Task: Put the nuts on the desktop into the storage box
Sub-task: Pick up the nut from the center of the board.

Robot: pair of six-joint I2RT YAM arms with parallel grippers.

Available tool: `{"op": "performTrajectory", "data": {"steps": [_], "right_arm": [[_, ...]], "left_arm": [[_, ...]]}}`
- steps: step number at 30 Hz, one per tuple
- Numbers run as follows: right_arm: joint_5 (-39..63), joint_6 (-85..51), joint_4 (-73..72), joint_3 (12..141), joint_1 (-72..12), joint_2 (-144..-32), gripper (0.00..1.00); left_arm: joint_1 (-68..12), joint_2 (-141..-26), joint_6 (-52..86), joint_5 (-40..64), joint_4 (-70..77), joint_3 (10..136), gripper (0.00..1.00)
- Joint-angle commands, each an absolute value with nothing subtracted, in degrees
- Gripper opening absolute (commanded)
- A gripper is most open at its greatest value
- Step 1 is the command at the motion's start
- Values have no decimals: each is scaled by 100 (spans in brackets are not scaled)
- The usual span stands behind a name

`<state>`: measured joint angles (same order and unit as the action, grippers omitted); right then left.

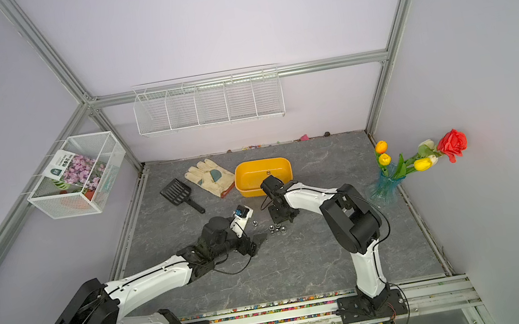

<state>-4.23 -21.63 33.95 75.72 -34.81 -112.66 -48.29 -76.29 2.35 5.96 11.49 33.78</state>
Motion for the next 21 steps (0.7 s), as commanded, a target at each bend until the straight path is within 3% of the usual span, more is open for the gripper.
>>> {"op": "performTrajectory", "data": {"steps": [1,21], "right_arm": [[-336,-2232,3386,7503,-3509,-11509,39],[-338,-2195,3415,7594,-3517,-11671,28]], "left_arm": [[-4852,-7690,255,545,1134,3362,100],[-4853,-7719,241,554,1090,3379,100]]}}
